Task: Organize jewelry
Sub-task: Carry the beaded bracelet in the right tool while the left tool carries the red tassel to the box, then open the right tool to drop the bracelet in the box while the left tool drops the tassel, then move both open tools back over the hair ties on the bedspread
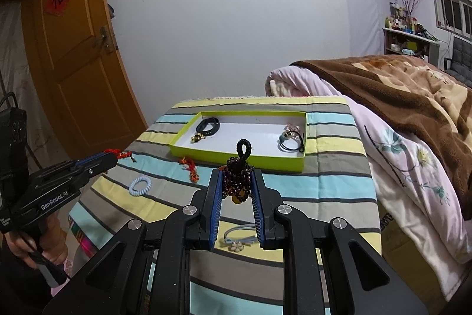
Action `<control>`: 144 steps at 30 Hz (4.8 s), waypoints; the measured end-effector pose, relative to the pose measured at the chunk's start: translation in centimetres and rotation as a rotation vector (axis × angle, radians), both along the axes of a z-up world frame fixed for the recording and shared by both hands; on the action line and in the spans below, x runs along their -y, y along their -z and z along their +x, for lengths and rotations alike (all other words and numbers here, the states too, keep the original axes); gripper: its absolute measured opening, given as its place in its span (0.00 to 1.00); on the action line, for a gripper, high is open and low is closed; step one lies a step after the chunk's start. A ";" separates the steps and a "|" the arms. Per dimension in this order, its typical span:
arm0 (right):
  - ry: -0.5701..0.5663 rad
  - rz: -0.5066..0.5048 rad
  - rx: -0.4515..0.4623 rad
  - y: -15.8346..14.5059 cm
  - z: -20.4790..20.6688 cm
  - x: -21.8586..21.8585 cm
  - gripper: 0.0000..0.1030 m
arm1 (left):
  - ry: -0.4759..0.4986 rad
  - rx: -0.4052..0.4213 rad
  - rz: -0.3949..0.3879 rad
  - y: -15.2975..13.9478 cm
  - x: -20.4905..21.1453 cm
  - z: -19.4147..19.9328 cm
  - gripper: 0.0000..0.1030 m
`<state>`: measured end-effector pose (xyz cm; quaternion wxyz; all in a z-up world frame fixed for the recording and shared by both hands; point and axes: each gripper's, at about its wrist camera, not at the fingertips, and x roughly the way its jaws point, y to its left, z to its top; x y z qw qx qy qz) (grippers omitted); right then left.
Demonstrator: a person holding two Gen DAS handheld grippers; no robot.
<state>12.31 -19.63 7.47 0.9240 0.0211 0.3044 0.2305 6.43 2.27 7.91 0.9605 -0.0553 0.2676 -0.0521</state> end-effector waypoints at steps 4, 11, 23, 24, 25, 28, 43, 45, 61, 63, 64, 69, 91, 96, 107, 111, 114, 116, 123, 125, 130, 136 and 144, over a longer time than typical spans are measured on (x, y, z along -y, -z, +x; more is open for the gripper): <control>0.001 -0.003 0.005 -0.1 0.4 -0.1 0.19 | -0.004 0.008 0.007 -0.3 0.0 0.5 0.10; 0.001 -0.013 0.001 0.0 1.5 -0.4 0.19 | -0.006 0.007 0.007 -0.2 0.0 1.6 0.10; 0.013 -0.031 -0.007 0.5 4.0 -0.7 0.19 | -0.025 -0.005 0.013 0.1 -0.5 4.0 0.10; 0.014 -0.033 -0.008 0.5 4.3 -0.7 0.19 | -0.026 -0.007 0.015 0.2 -0.6 4.3 0.10; 0.015 -0.036 -0.009 0.6 4.6 -0.7 0.19 | -0.028 -0.010 0.016 0.3 -0.7 4.6 0.10; 0.017 -0.046 -0.011 0.9 5.6 -1.1 0.19 | -0.032 -0.021 0.022 0.7 -1.0 5.8 0.10; 0.035 -0.090 -0.055 3.5 12.3 -2.0 0.19 | -0.038 -0.032 0.054 2.3 -2.4 12.1 0.10; 0.040 -0.095 -0.065 4.0 13.1 -2.1 0.19 | -0.038 -0.042 0.051 2.8 -2.6 12.8 0.10; 0.051 -0.154 -0.186 9.3 18.4 -2.4 0.19 | -0.047 -0.191 0.083 7.8 -2.8 18.3 0.10; 0.048 -0.159 -0.193 9.6 18.6 -2.5 0.20 | -0.048 -0.207 0.082 8.2 -2.8 18.7 0.11; 0.048 -0.163 -0.202 9.8 18.8 -2.6 0.20 | -0.048 -0.216 0.082 8.4 -2.8 18.8 0.11; 0.037 -0.184 -0.217 10.1 19.0 -2.9 0.21 | -0.038 -0.245 0.071 9.2 -3.0 19.2 0.11; 0.013 -0.133 -0.114 6.1 13.5 -2.9 0.27 | -0.050 -0.153 0.059 4.9 -2.9 13.4 0.22; 0.014 -0.112 -0.081 4.7 10.0 -2.3 0.27 | -0.047 -0.115 0.050 3.7 -2.3 9.9 0.22; 0.016 -0.115 -0.015 2.4 2.4 -1.5 0.27 | -0.058 -0.049 0.047 1.9 -1.4 2.8 0.22; 0.007 -0.112 0.004 1.8 0.1 -1.7 0.27 | -0.068 -0.032 0.046 1.5 -1.2 0.6 0.22; 0.001 -0.102 0.013 1.4 -1.6 -1.7 0.27 | -0.070 -0.023 0.042 1.4 -1.1 -0.8 0.22; -0.002 -0.096 0.016 1.3 -2.4 -1.7 0.27 | -0.073 -0.016 0.042 1.2 -0.9 -1.7 0.22; -0.008 -0.083 0.011 1.5 -4.7 -1.4 0.27 | -0.086 -0.011 0.031 1.4 -0.9 -4.2 0.22; -0.006 -0.081 0.007 1.6 -5.1 -1.2 0.27 | -0.090 -0.011 0.030 1.5 -0.8 -4.7 0.22; 0.003 -0.071 0.008 1.7 -5.9 -0.6 0.27 | -0.098 -0.002 0.032 1.4 -0.9 -5.7 0.22; -0.003 -0.070 0.010 1.7 -6.5 -0.6 0.27 | -0.105 0.003 0.030 1.5 -0.7 -6.2 0.22; -0.004 -0.071 -0.001 2.1 -6.3 -0.5 0.27 | -0.113 0.000 0.029 1.9 -1.1 -6.4 0.22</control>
